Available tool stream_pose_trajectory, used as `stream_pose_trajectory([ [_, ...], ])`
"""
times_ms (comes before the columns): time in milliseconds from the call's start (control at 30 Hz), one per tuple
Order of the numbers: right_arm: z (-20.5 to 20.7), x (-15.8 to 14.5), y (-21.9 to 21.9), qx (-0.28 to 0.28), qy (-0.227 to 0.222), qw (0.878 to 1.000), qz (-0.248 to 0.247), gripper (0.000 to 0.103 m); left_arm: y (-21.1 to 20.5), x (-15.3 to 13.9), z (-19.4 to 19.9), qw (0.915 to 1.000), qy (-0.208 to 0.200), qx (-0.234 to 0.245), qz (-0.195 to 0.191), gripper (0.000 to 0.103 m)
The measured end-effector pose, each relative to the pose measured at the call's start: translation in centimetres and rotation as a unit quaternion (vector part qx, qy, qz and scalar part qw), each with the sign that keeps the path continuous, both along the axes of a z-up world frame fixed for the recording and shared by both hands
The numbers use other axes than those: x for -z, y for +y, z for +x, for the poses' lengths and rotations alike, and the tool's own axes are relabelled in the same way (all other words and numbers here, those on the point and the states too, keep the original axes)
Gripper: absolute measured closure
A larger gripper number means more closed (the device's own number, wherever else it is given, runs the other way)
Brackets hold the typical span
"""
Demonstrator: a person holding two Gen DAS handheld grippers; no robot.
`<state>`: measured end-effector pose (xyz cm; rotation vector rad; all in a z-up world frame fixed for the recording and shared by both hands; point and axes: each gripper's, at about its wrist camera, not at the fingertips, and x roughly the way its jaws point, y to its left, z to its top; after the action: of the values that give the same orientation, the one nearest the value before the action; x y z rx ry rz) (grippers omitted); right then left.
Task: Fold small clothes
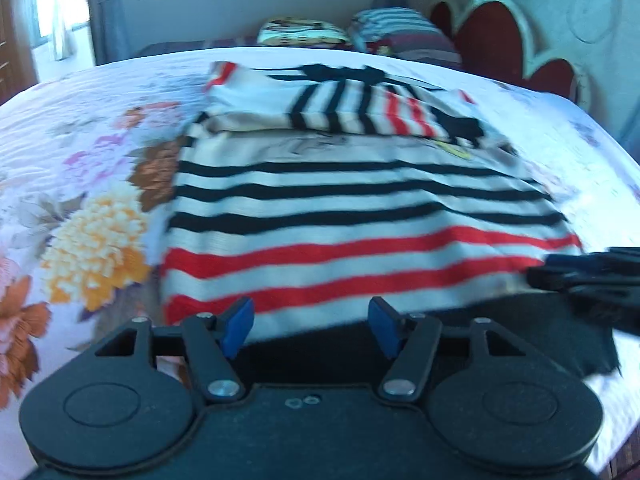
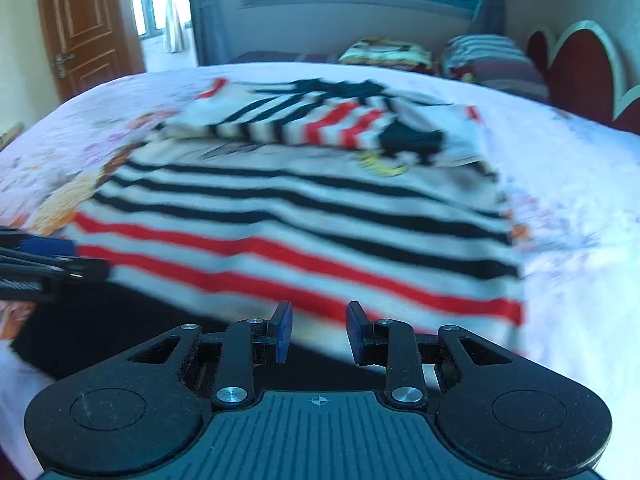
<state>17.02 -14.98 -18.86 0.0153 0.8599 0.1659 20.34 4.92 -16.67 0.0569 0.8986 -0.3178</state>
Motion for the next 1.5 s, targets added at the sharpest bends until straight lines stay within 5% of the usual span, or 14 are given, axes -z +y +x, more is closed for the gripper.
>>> stream_pose_trajectory([
  [233,-2.5,1.4,1.4,0.017,0.021,0.999,-0.023,0.074,0.6,1.8,-1.9,0.9994,0.013,0.007,0.031,0.039],
  [667,-6.1,1.2,-3.4,0.099,0.023,0.994,-0.045,0.073,3.1,1.0,-4.0,0.9998,0.000,0.000,0.018,0.039],
  [733,-6.5,0.8,-3.5,0.105,0.022,0.993,-0.043,0.072,3.7,0.3,-4.7,0.9997,-0.009,-0.013,0.021,0.028],
  [767,-6.8,0.5,-3.6,0.111,0.019,0.993,-0.037,0.070,4.1,0.1,-5.0,0.9993,-0.018,-0.024,0.023,0.018],
  [833,-7.4,0.1,-4.2,0.125,0.012,0.992,-0.023,0.041,5.3,-0.3,-5.4,0.9988,-0.025,-0.038,0.017,0.018],
  [1033,-8.5,-0.9,-6.5,0.163,0.007,0.986,0.032,0.038,8.3,0.8,-4.4,0.9957,0.043,-0.047,-0.067,0.044],
  [1300,-7.2,0.7,-10.4,0.208,0.041,0.970,0.118,0.039,7.4,2.0,-2.6,0.9912,0.068,-0.043,-0.105,0.050],
  [1400,-6.9,1.0,-10.7,0.205,0.054,0.969,0.127,0.071,7.1,2.1,-1.9,0.9900,0.081,-0.031,-0.111,0.077],
  [1500,-6.8,1.0,-10.8,0.204,0.066,0.969,0.126,0.072,6.9,2.2,-1.4,0.9890,0.093,-0.017,-0.114,0.086],
])
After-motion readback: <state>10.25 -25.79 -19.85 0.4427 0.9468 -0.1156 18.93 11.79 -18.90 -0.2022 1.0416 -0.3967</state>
